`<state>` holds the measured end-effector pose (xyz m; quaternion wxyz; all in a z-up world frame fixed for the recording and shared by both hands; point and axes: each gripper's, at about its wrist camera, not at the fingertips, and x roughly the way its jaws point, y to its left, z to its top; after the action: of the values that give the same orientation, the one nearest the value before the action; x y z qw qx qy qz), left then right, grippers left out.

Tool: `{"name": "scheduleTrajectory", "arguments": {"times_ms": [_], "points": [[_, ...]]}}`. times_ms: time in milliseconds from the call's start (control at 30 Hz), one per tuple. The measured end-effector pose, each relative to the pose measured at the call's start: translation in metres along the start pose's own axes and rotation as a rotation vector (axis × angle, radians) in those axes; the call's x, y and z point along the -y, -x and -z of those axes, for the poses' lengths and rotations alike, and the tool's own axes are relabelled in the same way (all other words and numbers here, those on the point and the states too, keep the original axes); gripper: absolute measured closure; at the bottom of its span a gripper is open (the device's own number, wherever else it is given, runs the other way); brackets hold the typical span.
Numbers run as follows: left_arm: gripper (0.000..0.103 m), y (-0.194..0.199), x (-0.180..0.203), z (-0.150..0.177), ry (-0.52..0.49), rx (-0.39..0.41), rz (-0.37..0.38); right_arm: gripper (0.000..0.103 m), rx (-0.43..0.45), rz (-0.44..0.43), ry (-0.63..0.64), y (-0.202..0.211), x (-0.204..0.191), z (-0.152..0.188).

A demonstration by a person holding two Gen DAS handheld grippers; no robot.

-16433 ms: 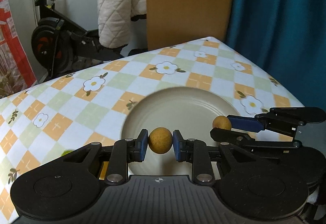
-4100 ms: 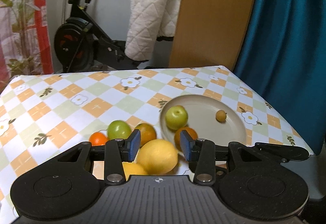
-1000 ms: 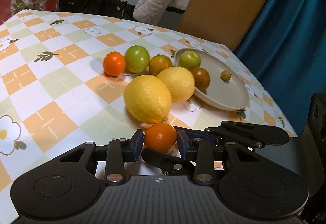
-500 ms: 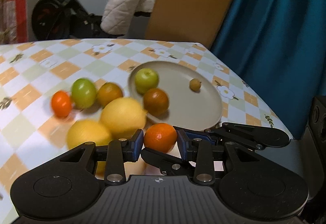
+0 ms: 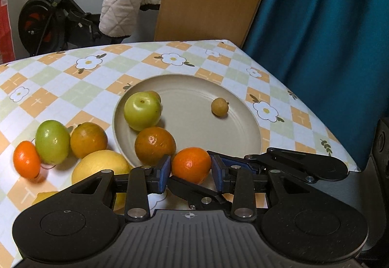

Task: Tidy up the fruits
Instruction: 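Carry the small bright orange onto the beige plate and open the left gripper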

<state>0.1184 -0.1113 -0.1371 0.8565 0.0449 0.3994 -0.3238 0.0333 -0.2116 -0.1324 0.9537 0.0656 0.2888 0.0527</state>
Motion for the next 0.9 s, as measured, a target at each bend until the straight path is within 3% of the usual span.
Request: {"name": "scheduleTrajectory", "arguments": {"times_ms": [900], "points": [[0.063,-0.01,0.003,-0.003,-0.021,-0.02,-0.045,0.064,-0.024,0.013,-0.068,-0.013,0.01,0.001]]}}
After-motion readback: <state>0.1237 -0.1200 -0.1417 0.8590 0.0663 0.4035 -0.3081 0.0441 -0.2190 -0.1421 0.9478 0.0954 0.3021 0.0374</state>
